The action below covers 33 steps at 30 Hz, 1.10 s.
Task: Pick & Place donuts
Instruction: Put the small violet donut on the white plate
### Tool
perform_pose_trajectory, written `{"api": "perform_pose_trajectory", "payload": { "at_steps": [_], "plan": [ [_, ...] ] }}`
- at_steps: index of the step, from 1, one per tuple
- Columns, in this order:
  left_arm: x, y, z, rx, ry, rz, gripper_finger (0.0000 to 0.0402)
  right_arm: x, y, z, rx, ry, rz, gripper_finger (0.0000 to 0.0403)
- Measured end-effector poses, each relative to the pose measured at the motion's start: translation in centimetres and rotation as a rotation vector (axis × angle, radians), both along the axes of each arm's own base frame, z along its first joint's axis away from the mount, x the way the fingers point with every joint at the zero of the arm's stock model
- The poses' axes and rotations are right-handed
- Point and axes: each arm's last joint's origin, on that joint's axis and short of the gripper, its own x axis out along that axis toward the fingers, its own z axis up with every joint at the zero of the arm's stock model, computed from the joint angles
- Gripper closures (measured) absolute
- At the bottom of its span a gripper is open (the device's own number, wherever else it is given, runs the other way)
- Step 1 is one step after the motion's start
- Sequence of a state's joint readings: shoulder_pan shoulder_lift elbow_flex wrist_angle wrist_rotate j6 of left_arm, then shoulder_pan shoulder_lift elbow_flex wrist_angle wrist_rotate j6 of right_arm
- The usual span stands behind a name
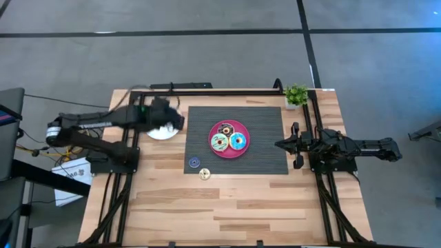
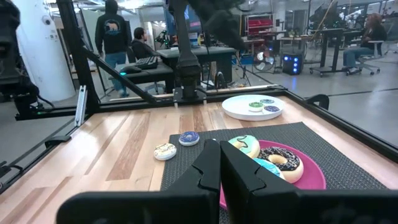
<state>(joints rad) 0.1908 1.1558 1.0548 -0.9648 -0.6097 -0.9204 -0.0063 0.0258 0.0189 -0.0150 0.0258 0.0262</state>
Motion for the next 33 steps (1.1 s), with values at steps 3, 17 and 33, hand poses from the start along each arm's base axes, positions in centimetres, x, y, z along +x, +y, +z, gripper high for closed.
{"api": "perform_pose_trajectory", "payload": {
  "at_steps": [3, 17, 33],
  "plan": [
    [0.3, -3.1, -0.9, 0.020, -0.068, -0.020, 0.0067, 0.0, 0.0, 0.0, 0.000, 0.000, 0.000, 0.0403],
    [1.7, -12.6, -5.9, 0.205, -0.061, -0.508, 0.0067, 0.0, 0.0, 0.0, 0.000, 0.000, -0.001, 0.0403],
    [4.6, -14.7, -13.3, 0.212, 0.277, -0.633, 0.0068, 0.0, 0.0, 0.0, 0.000, 0.000, 0.000, 0.0403]
  ]
}}
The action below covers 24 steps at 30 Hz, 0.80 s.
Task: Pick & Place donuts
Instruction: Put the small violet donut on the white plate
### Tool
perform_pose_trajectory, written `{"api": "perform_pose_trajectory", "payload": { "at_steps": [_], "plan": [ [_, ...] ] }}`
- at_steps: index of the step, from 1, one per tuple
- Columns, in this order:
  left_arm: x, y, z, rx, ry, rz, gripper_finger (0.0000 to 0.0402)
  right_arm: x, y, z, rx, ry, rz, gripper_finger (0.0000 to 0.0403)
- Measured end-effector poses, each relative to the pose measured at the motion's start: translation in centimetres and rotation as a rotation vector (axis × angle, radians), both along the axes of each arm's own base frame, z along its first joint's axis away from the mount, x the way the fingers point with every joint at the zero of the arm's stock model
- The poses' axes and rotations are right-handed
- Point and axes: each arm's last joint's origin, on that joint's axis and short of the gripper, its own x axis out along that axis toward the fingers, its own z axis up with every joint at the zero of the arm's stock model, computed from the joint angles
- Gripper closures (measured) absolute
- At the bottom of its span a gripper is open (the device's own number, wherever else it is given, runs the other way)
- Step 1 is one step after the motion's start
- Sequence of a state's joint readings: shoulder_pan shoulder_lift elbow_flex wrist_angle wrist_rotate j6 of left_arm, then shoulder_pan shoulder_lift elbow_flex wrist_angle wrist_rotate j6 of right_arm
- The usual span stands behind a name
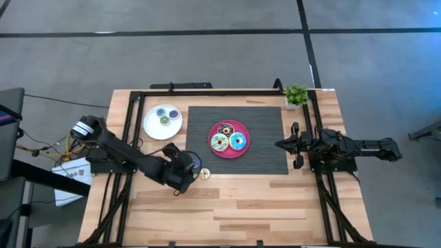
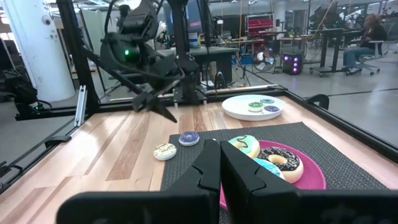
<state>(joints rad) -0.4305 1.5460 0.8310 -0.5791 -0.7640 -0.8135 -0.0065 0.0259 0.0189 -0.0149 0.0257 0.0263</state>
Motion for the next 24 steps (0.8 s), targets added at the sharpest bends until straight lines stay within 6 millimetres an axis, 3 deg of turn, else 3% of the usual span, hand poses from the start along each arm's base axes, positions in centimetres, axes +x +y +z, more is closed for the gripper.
{"api": "perform_pose_trajectory", "payload": {
  "at_steps": [8, 24],
  "plan": [
    [0.5, -0.3, -2.4, -0.039, -0.091, -0.032, 0.0068, 0.0, 0.0, 0.0, 0.000, 0.000, 0.000, 0.0403],
    [-0.8, 2.2, -5.5, -0.103, -0.193, -0.072, 0.0068, 0.0, 0.0, 0.0, 0.000, 0.000, 0.000, 0.0403]
  ]
}}
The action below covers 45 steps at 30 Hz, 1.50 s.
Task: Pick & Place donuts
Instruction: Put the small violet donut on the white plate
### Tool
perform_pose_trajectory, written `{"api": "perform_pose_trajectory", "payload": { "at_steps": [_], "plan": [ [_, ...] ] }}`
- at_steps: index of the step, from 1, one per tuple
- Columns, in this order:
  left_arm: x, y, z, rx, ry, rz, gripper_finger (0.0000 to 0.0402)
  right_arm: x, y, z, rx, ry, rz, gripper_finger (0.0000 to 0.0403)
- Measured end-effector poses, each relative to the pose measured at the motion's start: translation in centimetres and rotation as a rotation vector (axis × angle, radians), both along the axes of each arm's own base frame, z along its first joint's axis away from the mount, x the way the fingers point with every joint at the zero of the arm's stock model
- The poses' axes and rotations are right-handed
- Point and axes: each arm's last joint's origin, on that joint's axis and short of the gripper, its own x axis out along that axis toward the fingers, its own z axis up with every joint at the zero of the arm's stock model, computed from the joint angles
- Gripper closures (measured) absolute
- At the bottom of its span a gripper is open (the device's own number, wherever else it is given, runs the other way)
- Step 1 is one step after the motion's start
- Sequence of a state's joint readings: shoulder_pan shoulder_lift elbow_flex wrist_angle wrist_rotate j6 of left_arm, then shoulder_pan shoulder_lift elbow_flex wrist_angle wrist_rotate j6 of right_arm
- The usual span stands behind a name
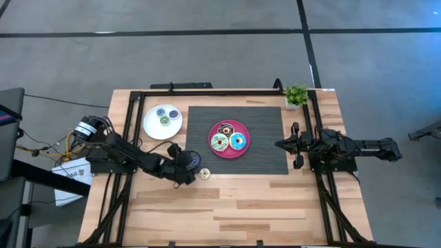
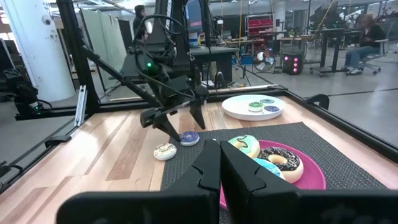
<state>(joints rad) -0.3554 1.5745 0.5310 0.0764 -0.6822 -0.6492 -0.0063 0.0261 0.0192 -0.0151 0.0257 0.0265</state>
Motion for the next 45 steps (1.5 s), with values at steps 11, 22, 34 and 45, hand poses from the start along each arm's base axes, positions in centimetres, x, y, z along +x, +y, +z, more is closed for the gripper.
{"api": "perform_pose_trajectory", "payload": {
  "at_steps": [11, 22, 34, 45],
  "plan": [
    [0.2, 1.3, -0.4, -0.014, 0.036, -0.088, 0.0068, 0.0, 0.0, 0.0, 0.000, 0.000, 0.000, 0.0403],
    [0.7, 2.0, -0.5, -0.067, 0.045, -0.138, 0.0068, 0.0, 0.0, 0.0, 0.000, 0.000, 0.000, 0.0403],
    [1.0, 2.2, -0.9, -0.114, 0.046, -0.140, 0.0068, 0.0, 0.0, 0.0, 0.000, 0.000, 0.000, 0.0403],
    [0.9, 2.2, -0.9, -0.118, 0.052, -0.143, 0.0122, 0.0, 0.0, 0.0, 0.000, 0.000, 0.000, 0.0403]
  ]
}}
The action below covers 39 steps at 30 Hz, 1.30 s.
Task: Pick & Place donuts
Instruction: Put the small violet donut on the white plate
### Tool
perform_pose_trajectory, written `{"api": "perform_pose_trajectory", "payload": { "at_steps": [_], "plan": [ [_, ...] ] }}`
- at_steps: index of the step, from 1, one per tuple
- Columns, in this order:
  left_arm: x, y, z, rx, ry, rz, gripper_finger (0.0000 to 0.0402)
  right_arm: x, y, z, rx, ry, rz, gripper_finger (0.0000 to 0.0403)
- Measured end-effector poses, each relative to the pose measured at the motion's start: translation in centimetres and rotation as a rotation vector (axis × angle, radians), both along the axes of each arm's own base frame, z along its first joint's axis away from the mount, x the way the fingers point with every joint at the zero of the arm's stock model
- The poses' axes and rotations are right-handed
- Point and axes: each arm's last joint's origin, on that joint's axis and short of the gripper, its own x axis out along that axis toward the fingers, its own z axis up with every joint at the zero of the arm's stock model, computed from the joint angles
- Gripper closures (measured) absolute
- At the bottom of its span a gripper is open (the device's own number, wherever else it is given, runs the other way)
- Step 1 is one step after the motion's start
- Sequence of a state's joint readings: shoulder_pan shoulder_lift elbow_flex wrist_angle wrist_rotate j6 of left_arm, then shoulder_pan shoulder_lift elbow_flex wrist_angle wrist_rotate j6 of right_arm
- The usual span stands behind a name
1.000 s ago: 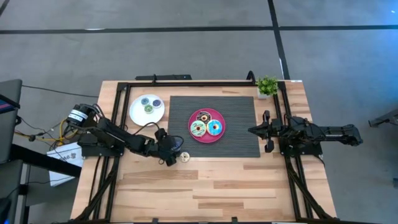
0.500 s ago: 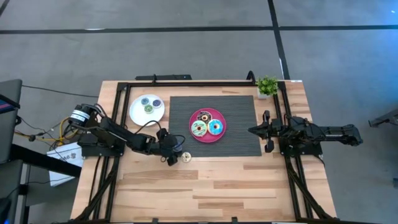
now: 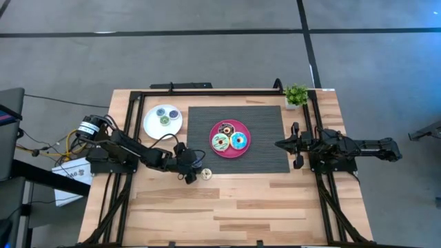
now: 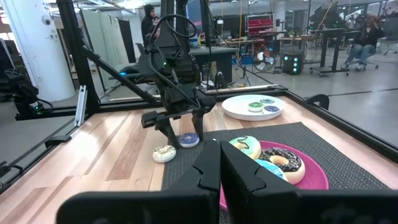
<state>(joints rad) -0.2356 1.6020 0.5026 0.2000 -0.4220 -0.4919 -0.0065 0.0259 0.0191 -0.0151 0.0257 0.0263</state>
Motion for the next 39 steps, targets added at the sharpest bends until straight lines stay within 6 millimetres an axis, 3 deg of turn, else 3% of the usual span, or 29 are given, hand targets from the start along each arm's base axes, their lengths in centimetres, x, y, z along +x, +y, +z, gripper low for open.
{"api": "perform_pose_trajectory", "payload": {
  "at_steps": [7, 16, 24, 34, 39],
  "plan": [
    [0.0, 0.0, 0.0, -0.004, 0.003, -0.004, 0.0164, 0.0, 0.0, 0.0, 0.000, 0.000, 0.000, 0.0403],
    [0.0, 0.0, 0.0, -0.005, 0.002, -0.004, 0.0182, 0.0, 0.0, 0.0, 0.000, 0.000, 0.000, 0.0403],
    [-0.6, 0.2, 2.2, 0.014, -0.052, 0.005, 0.0182, 0.0, 0.0, 0.0, 0.000, 0.000, 0.000, 0.0403],
    [-3.7, 1.4, 7.0, 0.075, -0.133, 0.156, 0.0182, 0.0, 0.0, 0.0, 0.000, 0.000, 0.000, 0.0403],
    [-7.0, 3.1, 8.0, 0.055, -0.106, 0.429, 0.0182, 0.0, 0.0, 0.0, 0.000, 0.000, 0.000, 0.0403]
  ]
}}
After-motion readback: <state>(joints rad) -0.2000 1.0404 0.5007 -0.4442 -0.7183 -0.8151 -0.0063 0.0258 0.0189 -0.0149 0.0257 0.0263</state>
